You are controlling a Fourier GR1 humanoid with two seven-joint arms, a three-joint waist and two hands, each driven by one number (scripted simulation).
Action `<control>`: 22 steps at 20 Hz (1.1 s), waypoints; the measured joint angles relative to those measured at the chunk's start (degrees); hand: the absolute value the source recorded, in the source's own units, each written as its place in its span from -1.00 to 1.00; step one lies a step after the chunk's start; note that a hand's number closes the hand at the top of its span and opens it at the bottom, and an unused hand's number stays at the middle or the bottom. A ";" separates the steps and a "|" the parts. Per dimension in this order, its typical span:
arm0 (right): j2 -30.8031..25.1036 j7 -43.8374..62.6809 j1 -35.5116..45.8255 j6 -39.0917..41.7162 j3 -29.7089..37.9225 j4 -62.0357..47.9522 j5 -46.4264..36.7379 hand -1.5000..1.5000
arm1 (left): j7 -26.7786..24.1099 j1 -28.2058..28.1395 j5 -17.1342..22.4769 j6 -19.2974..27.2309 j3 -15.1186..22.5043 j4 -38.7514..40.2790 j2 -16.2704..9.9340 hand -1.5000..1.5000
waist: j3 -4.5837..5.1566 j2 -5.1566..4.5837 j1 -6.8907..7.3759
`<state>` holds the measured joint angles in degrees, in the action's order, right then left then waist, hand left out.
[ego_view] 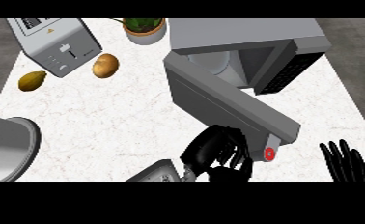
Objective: Pick up the milk, place it into the microwave and close the microwave
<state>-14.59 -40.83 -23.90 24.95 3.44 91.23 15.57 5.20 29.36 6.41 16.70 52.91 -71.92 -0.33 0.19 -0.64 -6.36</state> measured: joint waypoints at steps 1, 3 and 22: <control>-0.24 0.54 0.02 0.14 -0.34 1.14 0.41 -1.00 | -0.38 1.14 1.54 1.22 0.28 0.90 -0.01 1.00 | 0.01 -0.12 -0.46; -0.73 1.39 0.04 0.52 -0.85 3.06 1.36 -1.00 | -2.10 2.53 4.28 3.71 0.67 2.36 -0.04 -1.00 | 0.03 -0.39 -1.51; -6.30 8.74 -0.62 4.75 -3.35 15.06 9.36 -1.00 | -15.58 17.56 23.89 15.97 -10.26 15.94 0.34 1.00 | 0.14 -2.87 -9.15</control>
<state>-20.89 -32.08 -24.52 29.70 0.09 106.29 24.93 -10.39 46.92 30.30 32.67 42.65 -55.98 0.01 0.33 -3.51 -15.51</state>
